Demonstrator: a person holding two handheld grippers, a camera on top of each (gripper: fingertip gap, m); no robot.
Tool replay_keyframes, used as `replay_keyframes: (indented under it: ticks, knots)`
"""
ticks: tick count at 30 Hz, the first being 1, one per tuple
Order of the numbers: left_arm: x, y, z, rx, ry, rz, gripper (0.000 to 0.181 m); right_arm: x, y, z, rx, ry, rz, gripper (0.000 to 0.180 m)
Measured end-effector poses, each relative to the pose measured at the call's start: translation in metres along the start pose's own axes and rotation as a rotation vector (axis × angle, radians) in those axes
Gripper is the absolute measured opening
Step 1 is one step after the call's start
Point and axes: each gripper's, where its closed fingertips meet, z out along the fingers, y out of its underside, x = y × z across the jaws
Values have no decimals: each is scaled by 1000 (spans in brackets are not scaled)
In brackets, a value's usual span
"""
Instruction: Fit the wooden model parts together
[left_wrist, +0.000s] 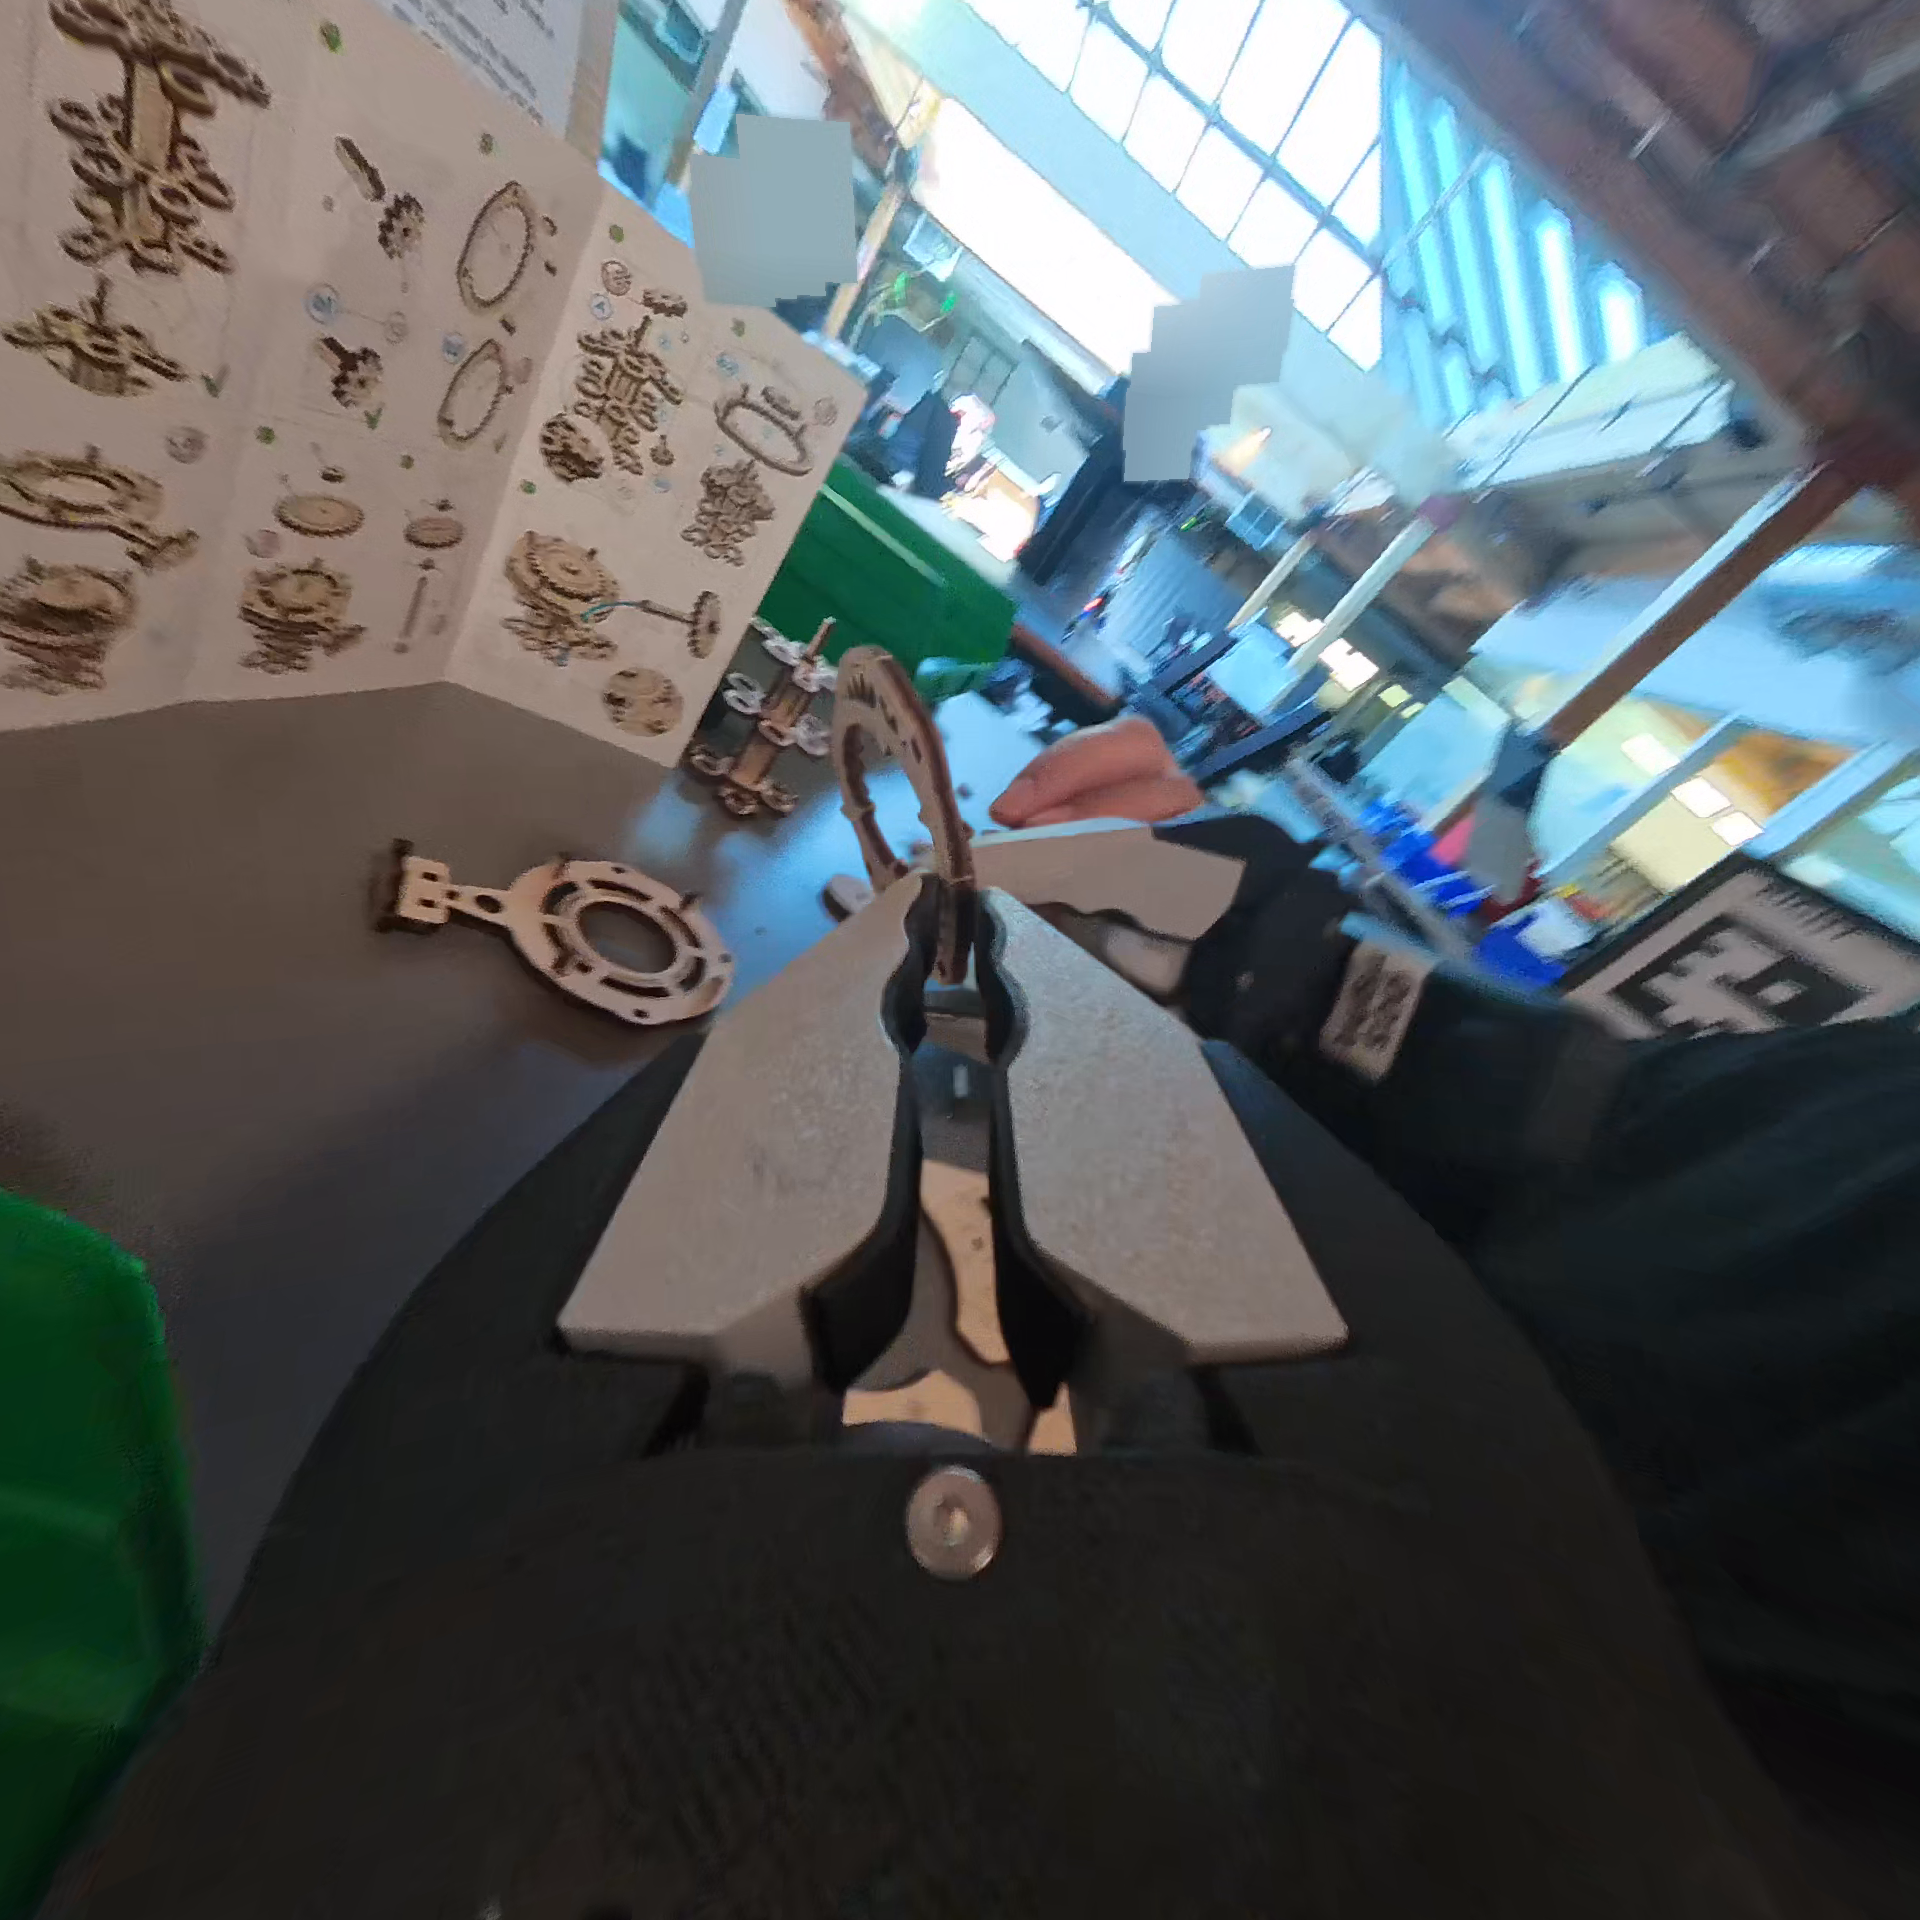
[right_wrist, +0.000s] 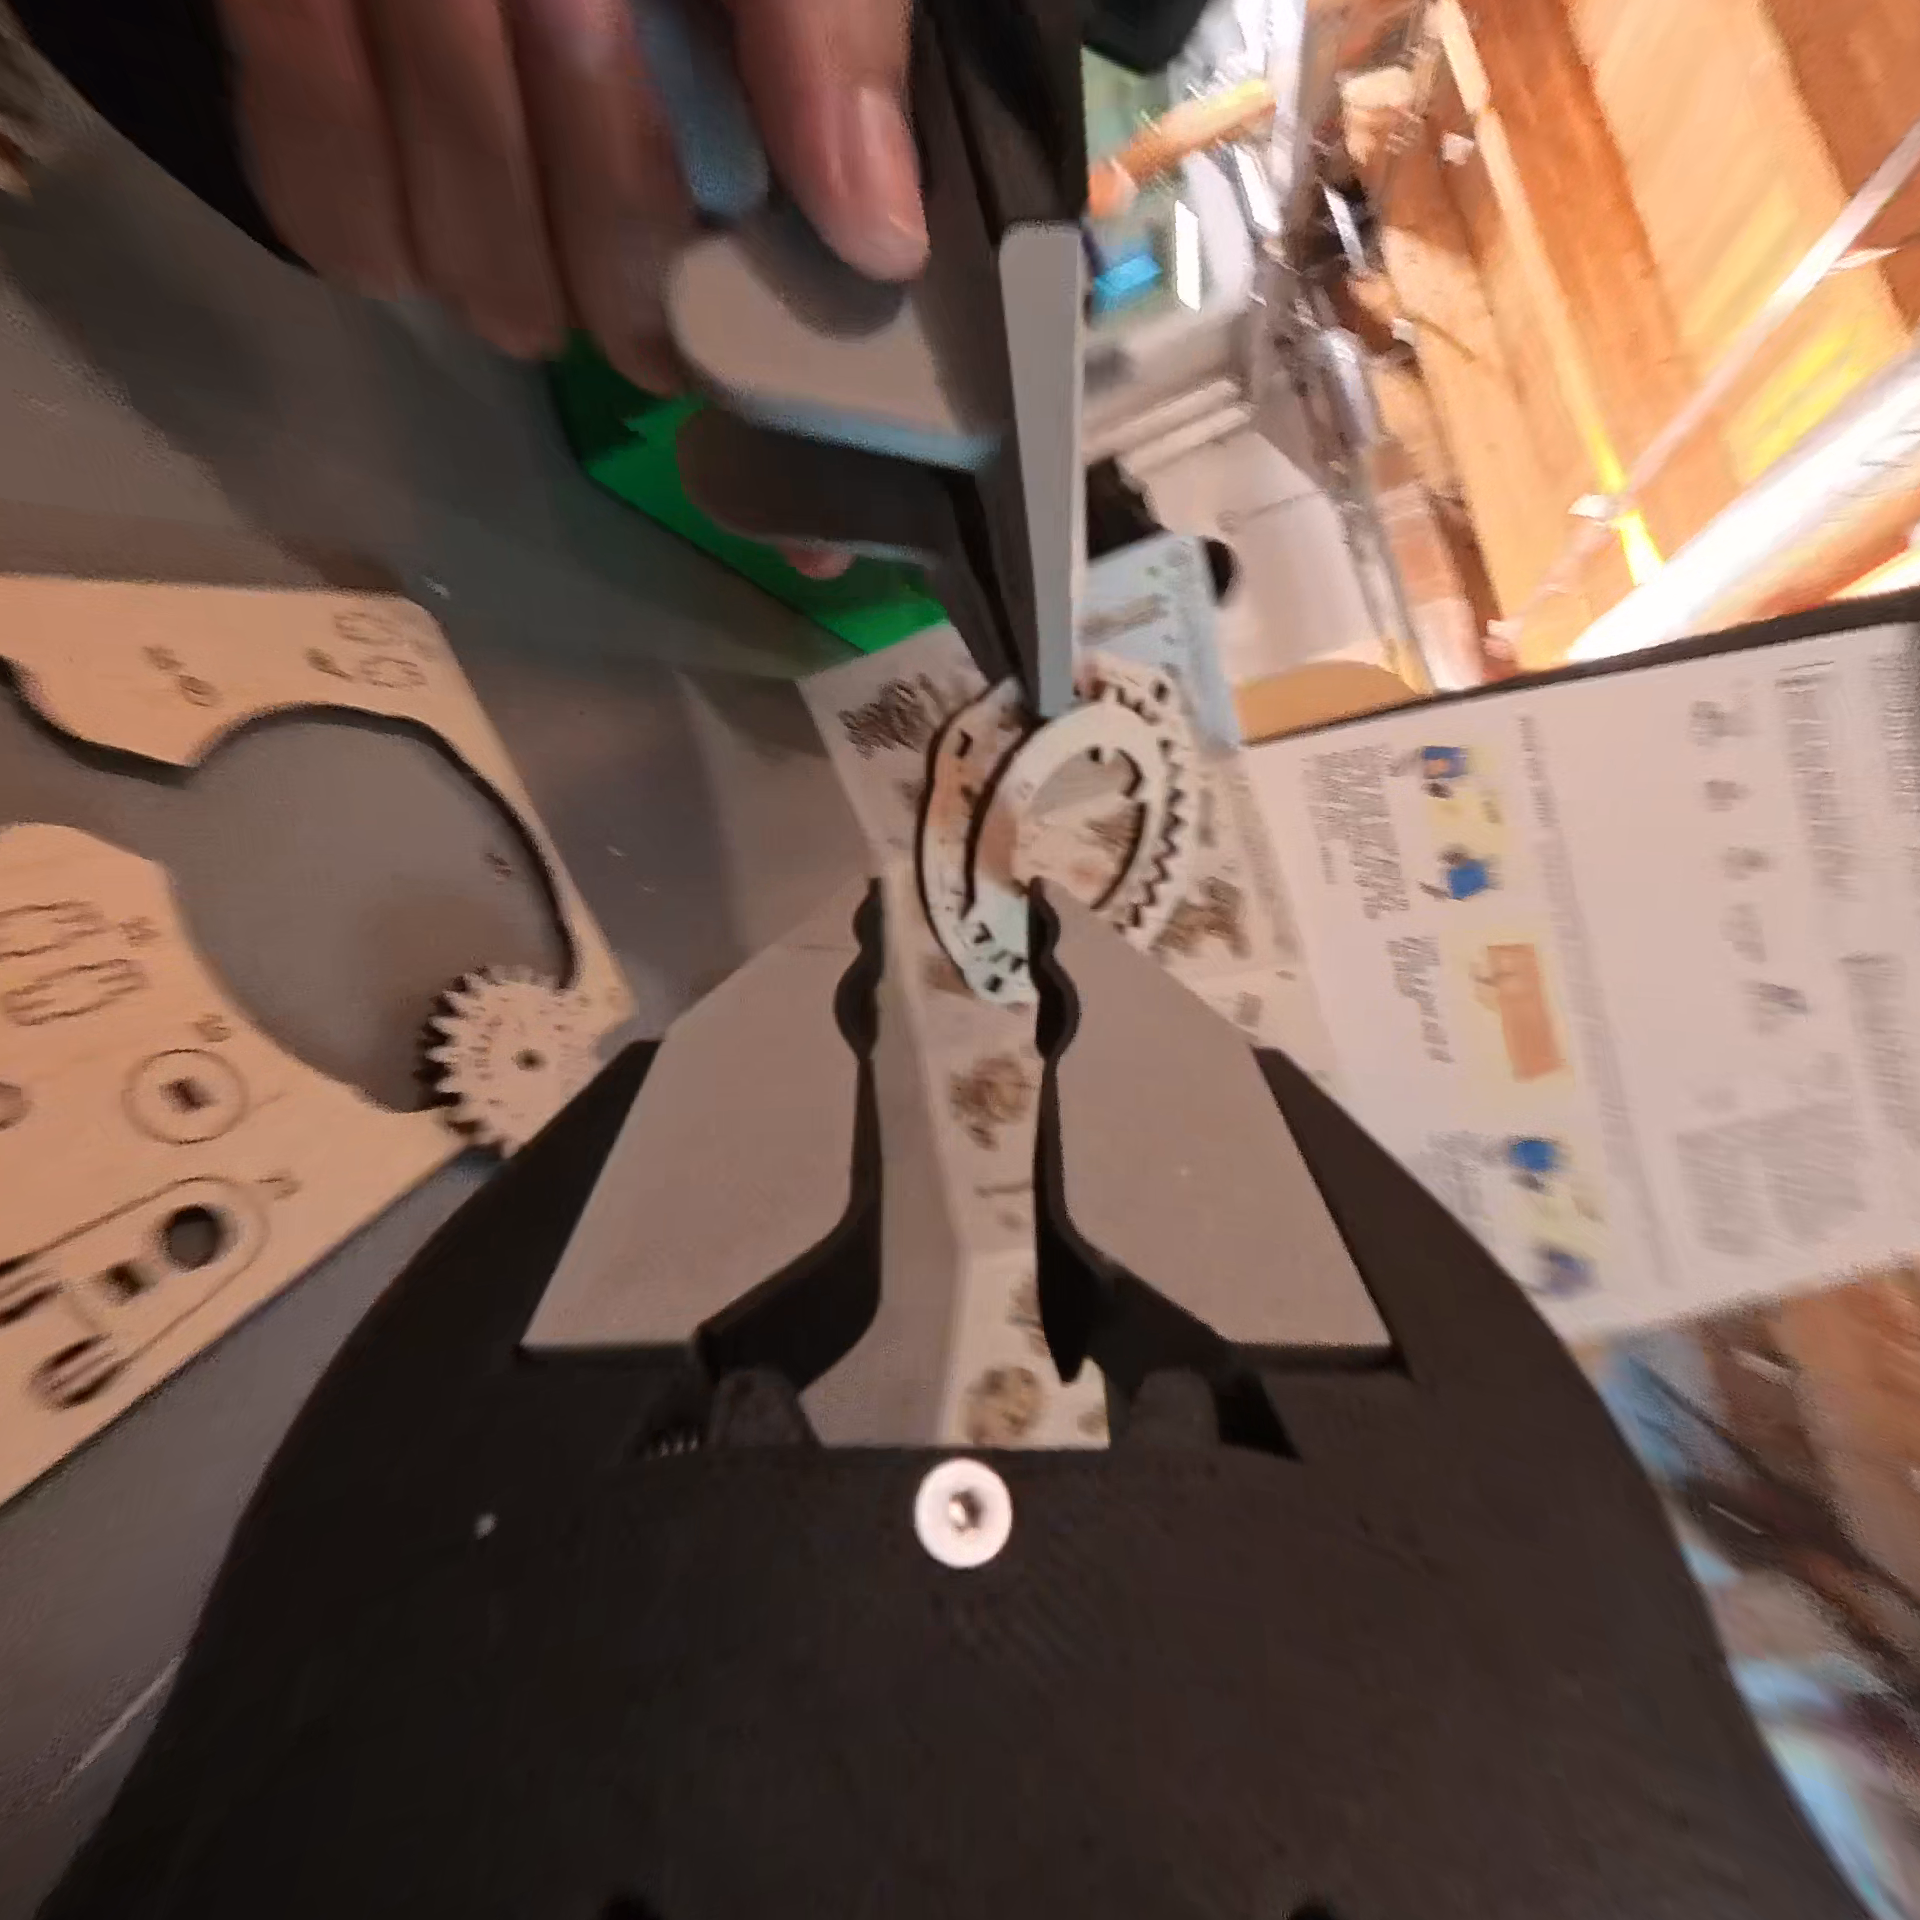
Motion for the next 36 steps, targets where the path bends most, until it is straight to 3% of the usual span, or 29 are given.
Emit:
replay_keyframes:
  ticks: [3, 7, 11, 16, 21, 24, 27, 36]
  knots:
    - [-6, 6, 1, -47, -79, 108, 1, 3, -8, -10, 106, -112, 238, 21]
    - [-4, 8, 6, -55, -73, 96, 1, 21, -12, -16, 177, -160, 504, 21]
    - [0, 11, 10, -59, -45, 61, 1, 11, -9, -5, 88, -148, 432, 24]
    - [0, 9, 8, -43, -26, 25, 0, 2, -12, -1, 77, -239, 526, 8]
    - [3, 12, 10, -62, -13, 28, 0, 7, -15, -5, 133, -317, 720, 25]
    - [4, 13, 12, -63, -6, 28, 0, 3, -14, -5, 124, -355, 736, 9]
    - [6, 11, 11, -53, 3, 22, 0, 4, -15, -5, 124, -367, 762, 8]
    - [3, 22, 15, -143, -97, 216, 0, -1, -9, -11, 150, -531, 944, 5]
